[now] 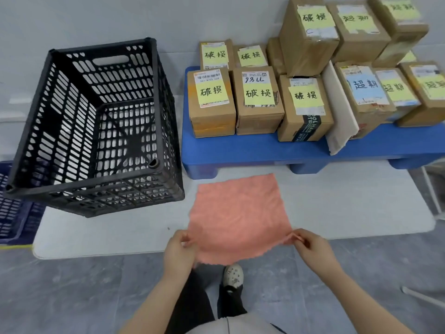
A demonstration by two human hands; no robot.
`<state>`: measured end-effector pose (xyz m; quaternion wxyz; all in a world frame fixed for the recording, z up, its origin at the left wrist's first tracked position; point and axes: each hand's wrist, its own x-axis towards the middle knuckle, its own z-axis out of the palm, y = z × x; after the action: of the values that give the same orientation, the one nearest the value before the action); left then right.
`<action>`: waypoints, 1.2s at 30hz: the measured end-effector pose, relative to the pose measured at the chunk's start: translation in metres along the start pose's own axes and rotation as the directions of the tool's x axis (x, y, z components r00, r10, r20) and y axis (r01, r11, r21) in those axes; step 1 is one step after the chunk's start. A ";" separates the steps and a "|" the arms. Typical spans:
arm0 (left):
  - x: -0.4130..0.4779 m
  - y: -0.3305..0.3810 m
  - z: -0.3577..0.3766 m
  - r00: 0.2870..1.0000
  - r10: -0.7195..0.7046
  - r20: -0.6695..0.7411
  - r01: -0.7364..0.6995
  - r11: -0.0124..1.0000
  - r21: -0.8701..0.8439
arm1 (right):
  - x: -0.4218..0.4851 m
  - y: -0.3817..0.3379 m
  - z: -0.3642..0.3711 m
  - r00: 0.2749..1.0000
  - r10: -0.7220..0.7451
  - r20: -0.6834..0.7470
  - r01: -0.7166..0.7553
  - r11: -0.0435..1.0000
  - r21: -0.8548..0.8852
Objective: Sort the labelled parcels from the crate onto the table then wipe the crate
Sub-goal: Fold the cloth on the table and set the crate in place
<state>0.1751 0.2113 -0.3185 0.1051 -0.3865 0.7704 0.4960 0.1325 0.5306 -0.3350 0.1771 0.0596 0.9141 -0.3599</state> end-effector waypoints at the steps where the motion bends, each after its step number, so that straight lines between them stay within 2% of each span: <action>1: 0.010 0.008 0.000 1.000 -0.009 -0.005 0.009 1.000 0.005 | 0.011 -0.005 -0.003 1.000 -0.016 -0.017 0.016 1.000 -0.002; 3: 0.031 0.028 0.001 1.000 -0.024 -0.012 0.023 0.998 -0.056 | 0.033 -0.021 -0.010 0.999 -0.025 -0.037 0.027 0.999 0.039; 4: 0.042 0.038 0.003 0.999 -0.040 -0.007 0.038 0.987 -0.153 | 0.046 -0.030 -0.013 0.999 -0.017 -0.049 0.020 0.997 0.073; 7: 0.065 0.060 0.009 0.993 -0.096 0.070 0.118 0.866 -0.487 | 0.088 -0.055 -0.016 0.993 0.018 -0.113 -0.001 0.988 0.152; 8: 0.069 0.062 0.012 0.994 -0.079 0.078 0.109 0.833 -0.542 | 0.101 -0.062 -0.015 0.991 0.041 -0.125 -0.017 0.982 0.187; 10: 0.071 0.062 0.015 0.998 0.014 0.054 0.014 0.870 -0.493 | 0.121 -0.067 -0.009 0.991 0.092 -0.092 -0.069 0.971 0.229; 12: 0.072 0.050 0.017 0.997 0.078 0.025 -0.066 0.944 -0.323 | 0.133 -0.063 0.000 0.986 0.167 -0.014 -0.162 0.970 0.179; 14: 0.075 0.026 0.017 0.997 0.075 -0.014 -0.076 0.989 -0.130 | 0.134 -0.057 0.010 0.973 0.231 -0.003 -0.229 0.965 0.131; 17: 0.072 -0.008 0.017 0.998 0.015 -0.063 -0.007 0.992 0.123 | 0.122 -0.046 0.022 0.972 0.228 -0.058 -0.220 0.967 0.128; 19: 0.065 -0.014 0.018 0.995 -0.062 -0.079 0.071 0.991 0.113 | 0.116 -0.038 0.027 0.962 0.251 -0.107 -0.240 0.965 0.109; 21: 0.060 -0.012 0.021 0.991 -0.109 -0.079 0.112 0.993 0.034 | 0.115 -0.034 0.031 0.957 0.242 -0.161 -0.245 0.969 0.001; 23: 0.061 -0.008 0.023 0.988 -0.144 -0.062 0.146 0.989 0.023 | 0.118 -0.037 0.031 0.959 0.153 -0.236 -0.190 0.972 -0.141; 25: 0.066 -0.006 0.026 0.984 -0.176 -0.021 0.176 0.984 0.031 | 0.122 -0.046 0.027 0.943 0.024 -0.332 -0.099 0.973 -0.211; 27: 0.069 -0.004 0.027 0.982 -0.187 -0.001 0.187 0.982 0.038 | 0.127 -0.054 0.021 0.928 -0.094 -0.361 -0.008 0.962 -0.271; 29: 0.071 -0.005 0.027 0.983 -0.180 -0.020 0.180 0.983 0.021 | 0.131 -0.063 0.016 0.946 -0.106 -0.305 0.048 0.980 -0.191; 31: 0.069 -0.003 0.026 0.986 -0.157 -0.047 0.158 0.987 0.007 | 0.131 -0.072 0.015 0.969 -0.020 -0.246 0.037 0.997 0.064; 33: 0.065 -0.003 0.026 0.987 -0.140 -0.078 0.139 0.990 -0.027 | 0.131 -0.078 0.017 0.974 0.076 -0.213 -0.019 0.966 0.258; 34: 0.064 -0.004 0.027 0.985 -0.149 -0.088 0.145 0.988 -0.055 | 0.133 -0.078 0.019 0.975 0.120 -0.189 -0.060 0.954 0.293; 36: 0.061 -0.007 0.029 0.978 -0.182 -0.106 0.171 0.980 -0.106 | 0.139 -0.075 0.024 0.973 0.194 -0.126 -0.158 0.954 0.253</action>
<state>0.1323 0.2043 -0.3710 0.0851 -0.4860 0.7130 0.4982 -0.0077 0.4572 -0.3545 0.1310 0.1888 0.8651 -0.4459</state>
